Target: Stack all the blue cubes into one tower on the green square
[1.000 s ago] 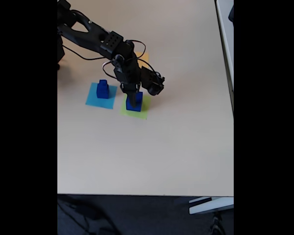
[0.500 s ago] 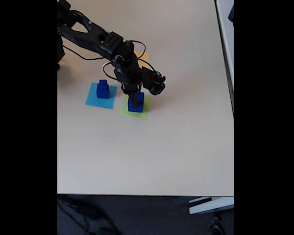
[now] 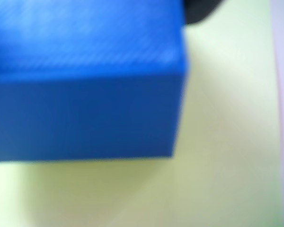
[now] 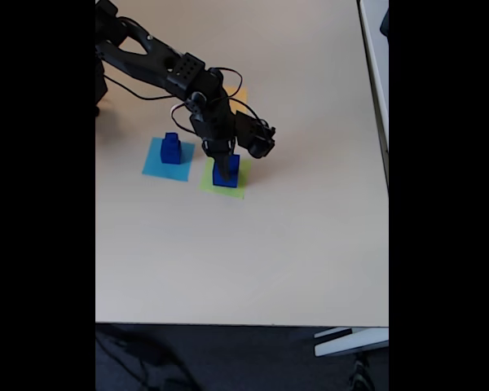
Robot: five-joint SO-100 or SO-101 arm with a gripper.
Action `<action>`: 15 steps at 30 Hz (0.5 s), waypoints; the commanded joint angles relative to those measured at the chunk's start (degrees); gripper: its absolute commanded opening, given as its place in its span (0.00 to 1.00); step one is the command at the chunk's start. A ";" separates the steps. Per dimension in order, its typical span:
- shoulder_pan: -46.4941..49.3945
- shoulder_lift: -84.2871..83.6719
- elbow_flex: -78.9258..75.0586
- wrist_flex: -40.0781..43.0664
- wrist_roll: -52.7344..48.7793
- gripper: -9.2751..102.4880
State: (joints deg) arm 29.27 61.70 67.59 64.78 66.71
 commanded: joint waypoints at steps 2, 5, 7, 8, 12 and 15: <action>-0.62 2.11 -0.18 -0.97 -0.35 0.33; -0.62 2.20 -0.18 -1.14 -0.44 0.34; -0.62 2.20 -0.18 -1.49 -0.70 0.34; -0.62 2.20 -0.18 -1.76 -0.88 0.35; -0.88 2.55 -0.18 -2.90 -1.58 0.35; -1.32 3.43 -0.26 -3.96 -2.20 0.36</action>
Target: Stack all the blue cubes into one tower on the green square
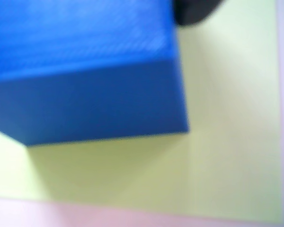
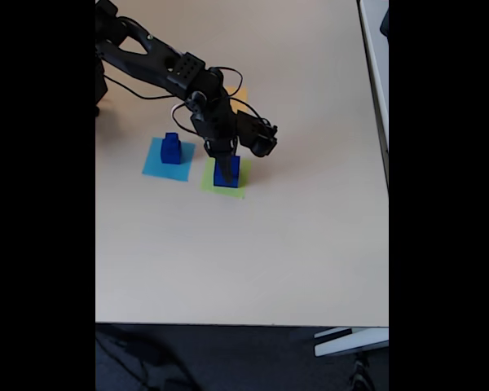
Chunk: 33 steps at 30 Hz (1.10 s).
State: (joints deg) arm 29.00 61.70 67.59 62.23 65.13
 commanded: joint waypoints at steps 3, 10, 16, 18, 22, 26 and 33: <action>-1.67 4.13 -2.20 -1.49 -1.49 0.37; -2.64 5.80 -7.56 -0.70 -3.52 0.37; -3.69 9.14 -8.70 -0.62 -4.75 0.37; -4.39 10.99 -9.05 0.79 -3.96 0.37; -5.98 14.41 -10.90 7.03 -2.72 0.37; -8.09 17.23 -12.83 14.94 -0.35 0.36; -11.51 20.13 -12.92 21.88 2.11 0.36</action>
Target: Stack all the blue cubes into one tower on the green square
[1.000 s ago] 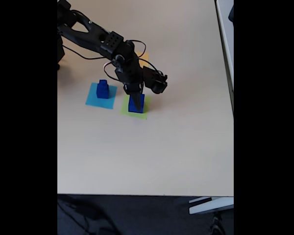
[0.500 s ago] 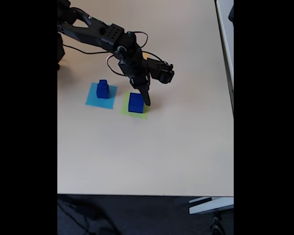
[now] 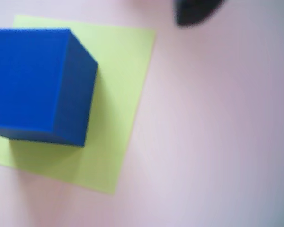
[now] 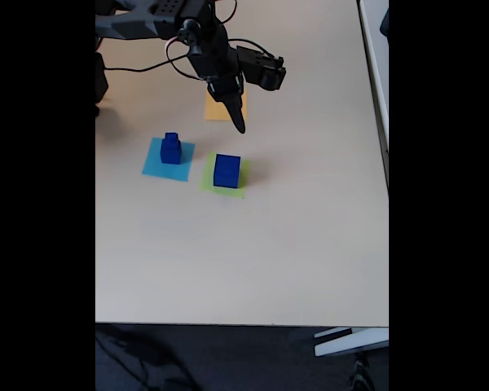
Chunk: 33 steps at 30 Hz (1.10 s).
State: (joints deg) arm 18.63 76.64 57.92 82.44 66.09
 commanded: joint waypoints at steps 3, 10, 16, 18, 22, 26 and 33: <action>-2.20 6.50 -0.53 2.02 1.58 0.36; -3.43 9.05 6.59 1.93 0.09 0.36; -4.04 12.92 13.80 1.49 -1.49 0.34; -3.87 16.26 18.72 -0.88 -2.02 0.35; -2.46 21.53 27.60 -5.63 -3.34 0.35; -1.67 23.82 31.99 -7.73 -4.39 0.35; -0.18 32.17 45.44 -14.24 -5.27 0.34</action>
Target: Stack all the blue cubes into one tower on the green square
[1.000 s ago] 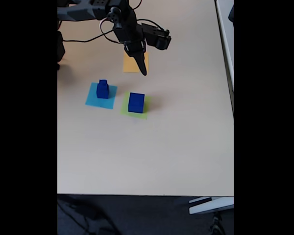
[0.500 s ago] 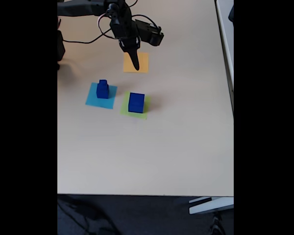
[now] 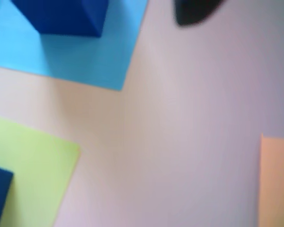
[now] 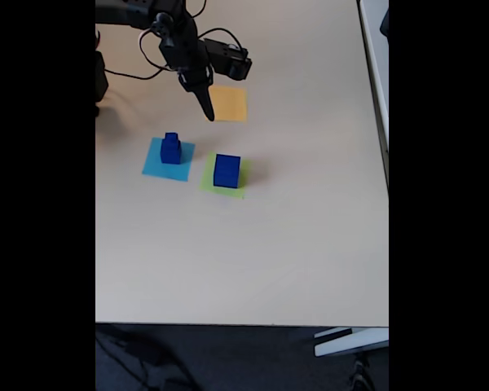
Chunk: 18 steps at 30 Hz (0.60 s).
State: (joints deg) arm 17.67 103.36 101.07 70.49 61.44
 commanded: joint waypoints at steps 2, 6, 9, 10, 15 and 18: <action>0.97 7.47 5.10 -3.34 -0.62 0.34; 1.93 10.81 10.46 -4.66 -1.14 0.34; 3.34 11.43 12.74 -5.10 -1.85 0.34; 3.87 11.43 13.27 -5.10 -1.93 0.34; 7.47 10.37 15.29 -6.33 -3.08 0.34; 9.58 9.49 15.38 -6.59 -4.39 0.34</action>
State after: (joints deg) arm 25.58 111.53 116.81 65.13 58.10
